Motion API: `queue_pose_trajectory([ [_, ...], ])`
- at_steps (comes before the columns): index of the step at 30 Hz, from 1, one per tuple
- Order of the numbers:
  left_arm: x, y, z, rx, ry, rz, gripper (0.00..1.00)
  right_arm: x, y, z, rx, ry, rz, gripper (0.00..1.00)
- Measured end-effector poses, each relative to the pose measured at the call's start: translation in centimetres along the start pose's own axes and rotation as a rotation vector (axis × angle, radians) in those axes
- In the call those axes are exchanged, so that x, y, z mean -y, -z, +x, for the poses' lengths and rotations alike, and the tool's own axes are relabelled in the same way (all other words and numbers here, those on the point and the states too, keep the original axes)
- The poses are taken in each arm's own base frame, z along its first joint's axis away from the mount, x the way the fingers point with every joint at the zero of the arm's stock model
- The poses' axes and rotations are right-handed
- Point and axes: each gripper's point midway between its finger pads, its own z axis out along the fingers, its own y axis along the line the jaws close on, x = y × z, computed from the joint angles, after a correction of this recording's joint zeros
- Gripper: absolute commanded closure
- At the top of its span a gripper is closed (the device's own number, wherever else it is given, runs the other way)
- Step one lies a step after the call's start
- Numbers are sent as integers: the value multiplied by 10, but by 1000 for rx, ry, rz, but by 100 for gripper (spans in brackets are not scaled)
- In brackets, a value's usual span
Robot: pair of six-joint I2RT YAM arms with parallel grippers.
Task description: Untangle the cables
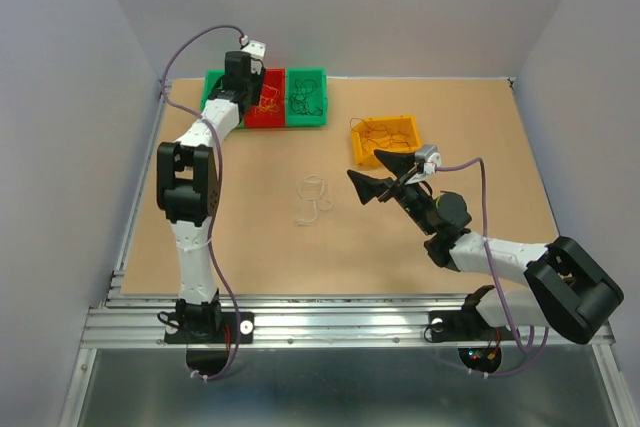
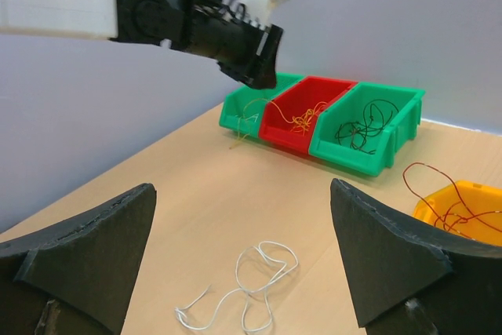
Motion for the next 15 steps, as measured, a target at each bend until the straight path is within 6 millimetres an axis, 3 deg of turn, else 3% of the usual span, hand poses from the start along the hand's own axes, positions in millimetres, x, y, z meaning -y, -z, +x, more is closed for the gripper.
queue_pose_trajectory([
  [1, -10, 11, -5, 19, 11, -3, 25, 0, 0, -1, 1, 0, 0, 3],
  [3, -27, 33, -15, 60, 15, -14, 19, 0, 0, -2, 2, 0, -1, 3],
  [7, -60, 91, -24, 159, 30, -27, 18, -2, 1, -8, 15, 1, -4, 3],
  [11, -71, 125, -31, 235, 2, -6, 18, -3, 1, -13, 27, 1, -7, 3],
  [12, -68, 127, -24, 231, -10, 7, 17, -3, 2, -14, 29, 1, -7, 3],
  [15, -50, 128, 18, 167, -69, 71, 13, -4, 2, -14, 28, 1, -7, 3],
])
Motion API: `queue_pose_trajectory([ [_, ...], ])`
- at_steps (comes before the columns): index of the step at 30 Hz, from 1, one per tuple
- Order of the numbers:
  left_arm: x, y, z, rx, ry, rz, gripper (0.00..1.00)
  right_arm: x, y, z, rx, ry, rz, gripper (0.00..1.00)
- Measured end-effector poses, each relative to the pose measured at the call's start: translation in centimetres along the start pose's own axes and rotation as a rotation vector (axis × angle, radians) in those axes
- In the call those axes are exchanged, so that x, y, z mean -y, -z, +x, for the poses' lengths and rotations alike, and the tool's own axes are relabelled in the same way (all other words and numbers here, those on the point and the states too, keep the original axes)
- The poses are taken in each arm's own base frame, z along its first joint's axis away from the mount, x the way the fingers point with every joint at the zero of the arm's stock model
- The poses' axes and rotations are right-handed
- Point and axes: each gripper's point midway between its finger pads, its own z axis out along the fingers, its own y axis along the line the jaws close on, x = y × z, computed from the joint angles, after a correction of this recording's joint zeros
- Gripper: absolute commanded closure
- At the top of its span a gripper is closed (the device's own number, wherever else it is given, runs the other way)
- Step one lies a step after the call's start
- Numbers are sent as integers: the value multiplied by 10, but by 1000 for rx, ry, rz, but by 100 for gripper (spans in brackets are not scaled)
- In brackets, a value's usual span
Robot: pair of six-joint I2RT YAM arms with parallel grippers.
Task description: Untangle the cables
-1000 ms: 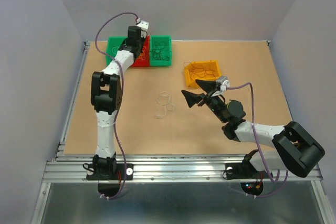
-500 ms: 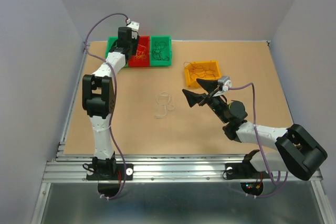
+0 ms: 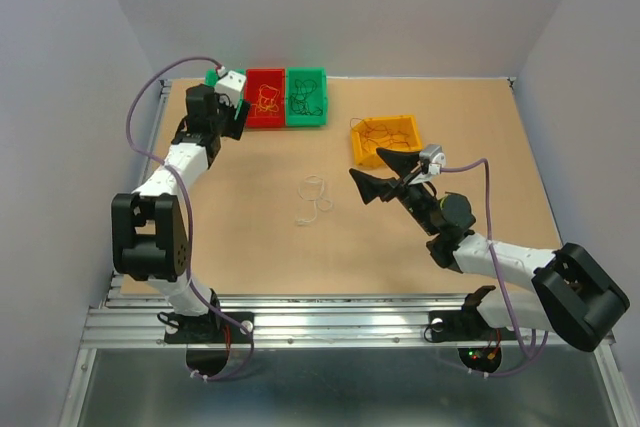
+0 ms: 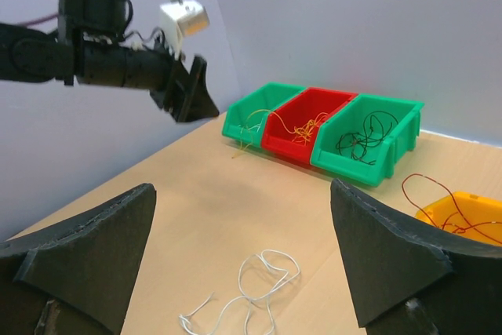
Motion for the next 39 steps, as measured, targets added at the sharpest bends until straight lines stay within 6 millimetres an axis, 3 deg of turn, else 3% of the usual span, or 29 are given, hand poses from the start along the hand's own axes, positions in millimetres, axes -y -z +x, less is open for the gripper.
queue_pose_trajectory([
  [4, 27, -1, 64, -142, -52, 93, 12, 0, 0, 0, -2, 0, 0, 3],
  [10, 37, -19, 105, -229, -76, 140, 11, 0, 0, 1, -3, 0, -1, 3],
  [16, 34, -58, 134, -301, -82, 154, 13, -1, 0, 1, -5, 0, -6, 3],
  [21, 29, -75, 143, -328, -73, 152, 14, -1, 0, 2, -9, -1, -5, 3],
  [27, 18, -95, 125, -318, -75, 143, 19, -1, 1, 3, -11, 0, -6, 3],
  [32, 20, -106, 132, -352, -82, 159, 23, -1, 1, 3, -11, 0, -6, 3],
  [37, 21, -113, 135, -379, -90, 178, 39, -1, 1, 3, -12, 0, -6, 3],
  [39, 21, -115, 134, -385, -94, 182, 49, -1, 1, 3, -12, 0, -6, 3],
])
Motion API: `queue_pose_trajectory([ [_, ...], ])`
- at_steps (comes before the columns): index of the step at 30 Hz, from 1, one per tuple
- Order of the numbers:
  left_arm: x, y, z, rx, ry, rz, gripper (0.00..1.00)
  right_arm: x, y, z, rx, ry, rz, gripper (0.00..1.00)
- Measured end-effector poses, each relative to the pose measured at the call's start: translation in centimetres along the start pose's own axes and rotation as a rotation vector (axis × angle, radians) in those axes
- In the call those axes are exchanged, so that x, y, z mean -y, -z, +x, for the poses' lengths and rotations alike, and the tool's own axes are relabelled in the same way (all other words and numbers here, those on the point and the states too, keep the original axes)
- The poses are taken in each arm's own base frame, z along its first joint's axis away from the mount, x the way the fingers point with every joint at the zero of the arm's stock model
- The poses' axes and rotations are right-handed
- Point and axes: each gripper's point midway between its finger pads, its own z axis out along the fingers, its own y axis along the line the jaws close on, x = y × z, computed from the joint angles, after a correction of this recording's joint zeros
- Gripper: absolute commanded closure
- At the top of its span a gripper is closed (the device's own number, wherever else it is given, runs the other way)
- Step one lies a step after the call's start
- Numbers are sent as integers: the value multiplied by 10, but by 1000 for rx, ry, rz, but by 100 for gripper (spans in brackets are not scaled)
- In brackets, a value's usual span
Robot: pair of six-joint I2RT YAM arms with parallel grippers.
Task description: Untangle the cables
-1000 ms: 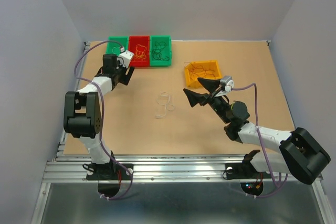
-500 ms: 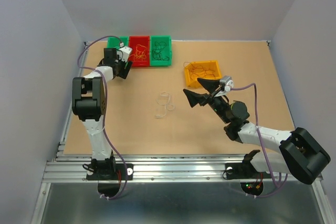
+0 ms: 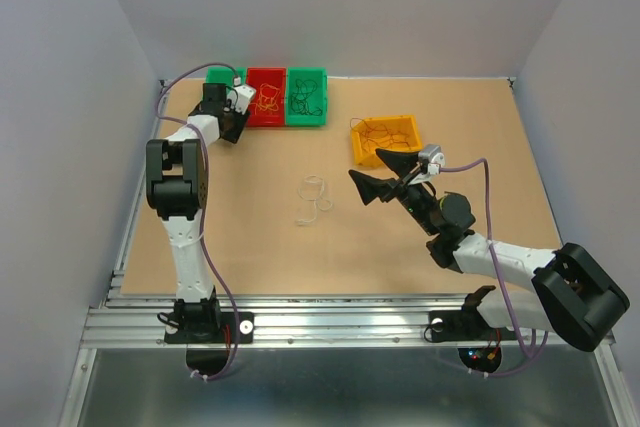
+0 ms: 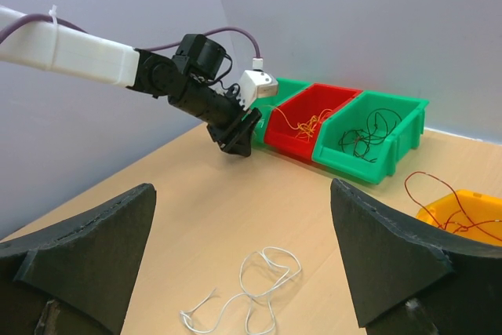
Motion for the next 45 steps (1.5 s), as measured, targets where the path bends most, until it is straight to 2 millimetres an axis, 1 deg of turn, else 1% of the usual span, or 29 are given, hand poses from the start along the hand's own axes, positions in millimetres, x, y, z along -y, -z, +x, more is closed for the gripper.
queue_pose_trajectory([
  [1, 1, -1, 1, -3, -1, 3, 57, 0, 0, 0, 0, 0, -1, 3],
  [3, 2, -1, 2, -9, -3, 8, 64, 0, 0, 0, -1, 0, -3, 3],
  [4, 2, -1, 3, -14, -7, 10, 75, -1, 0, 0, -1, 0, -3, 3],
  [6, 3, -1, 5, -20, -9, 13, 84, -1, 0, 0, -1, 0, -4, 3],
  [8, 4, -1, 8, -30, -15, 19, 96, -1, 0, 0, -1, 0, -5, 3],
  [9, 4, -1, 8, -32, -16, 19, 99, -1, 0, 0, -2, 0, -6, 3],
  [17, 5, 1, 10, -28, -2, 15, 100, -1, 0, 0, -2, 0, -7, 3],
  [19, 7, 6, 12, -31, 15, 14, 100, -2, 0, 0, -2, 0, -10, 3],
  [21, 11, 15, 17, -40, 45, 14, 100, -2, 0, 1, -3, 0, -10, 3],
  [23, 11, 23, 14, -33, 69, 8, 100, -2, 0, 1, -3, 0, -10, 3],
  [28, 9, 43, -17, 36, 112, -29, 100, -2, 0, 1, -5, -1, -9, 3],
  [34, 28, 51, -58, 86, 104, -59, 100, -1, 0, 3, -9, -1, -8, 3],
  [37, 30, 54, -93, 134, 98, -86, 100, -1, 0, 3, -9, -1, -8, 3],
  [38, 26, 55, -111, 161, 97, -115, 100, -1, 0, 3, -10, -1, -8, 3],
  [39, 26, 55, -121, 176, 94, -133, 100, -1, 0, 3, -10, -1, -7, 3],
  [42, 24, 51, -143, 194, 84, -202, 100, -1, 0, 4, -11, -2, -7, 3],
  [43, 25, 47, -148, 189, 79, -221, 100, -1, 0, 4, -12, -2, -7, 3],
  [45, 25, 33, -160, 185, 71, -254, 100, -1, 0, 4, -12, -2, -8, 3],
])
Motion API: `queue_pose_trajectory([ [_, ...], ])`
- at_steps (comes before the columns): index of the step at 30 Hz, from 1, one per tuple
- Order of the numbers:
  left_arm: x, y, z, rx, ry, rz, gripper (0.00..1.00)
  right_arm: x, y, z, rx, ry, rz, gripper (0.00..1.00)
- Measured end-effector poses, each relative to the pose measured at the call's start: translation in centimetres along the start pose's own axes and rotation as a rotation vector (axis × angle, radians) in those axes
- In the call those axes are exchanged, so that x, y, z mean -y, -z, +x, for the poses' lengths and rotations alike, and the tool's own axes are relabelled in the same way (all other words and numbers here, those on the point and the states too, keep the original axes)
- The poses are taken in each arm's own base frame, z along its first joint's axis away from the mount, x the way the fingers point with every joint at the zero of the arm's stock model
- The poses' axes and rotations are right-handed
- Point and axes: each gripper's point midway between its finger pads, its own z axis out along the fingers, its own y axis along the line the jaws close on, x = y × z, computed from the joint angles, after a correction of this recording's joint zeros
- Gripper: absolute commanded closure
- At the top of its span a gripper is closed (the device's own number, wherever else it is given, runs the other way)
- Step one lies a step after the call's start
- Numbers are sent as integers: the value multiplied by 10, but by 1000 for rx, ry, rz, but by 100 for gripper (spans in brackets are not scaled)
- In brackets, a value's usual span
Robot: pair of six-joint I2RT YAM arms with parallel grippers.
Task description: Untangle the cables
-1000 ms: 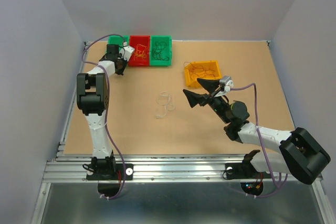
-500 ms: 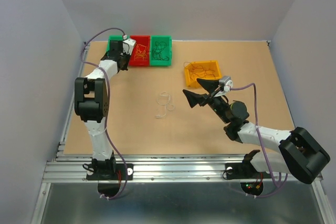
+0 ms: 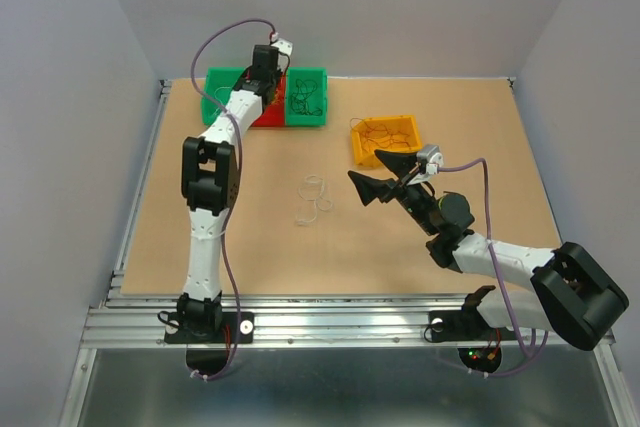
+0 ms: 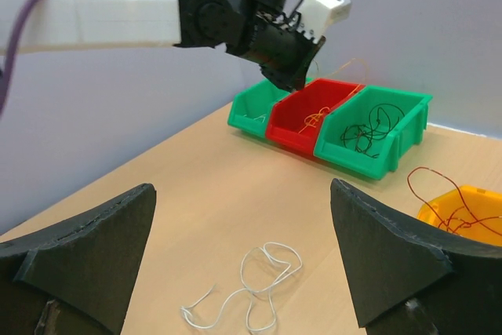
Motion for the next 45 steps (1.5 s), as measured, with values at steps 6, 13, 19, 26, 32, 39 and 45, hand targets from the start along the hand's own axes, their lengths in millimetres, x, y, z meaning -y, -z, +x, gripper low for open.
queue_pose_trajectory([
  [6, 38, -43, 30, -83, -45, 26, 100, 1, 0, 2, -6, 0, 2, 3],
  [13, 61, -61, 74, -184, -74, 85, 94, 1, 1, 4, -16, -1, 5, 3],
  [19, 61, -60, 76, -180, -56, 112, 67, 1, 1, 5, -22, -1, 6, 4],
  [26, 50, -21, 52, -137, -36, 150, 37, 1, 1, 6, -26, -4, 7, 4],
  [32, 26, 41, -7, 24, 10, 181, 18, 4, 3, 17, -67, -7, 18, 4],
  [39, 26, 123, -8, 134, 21, 283, 1, 12, 3, 20, -130, -10, 78, 0],
  [45, 87, 181, 74, 50, -44, 471, 1, 20, 9, -9, -108, -14, 163, 0],
])
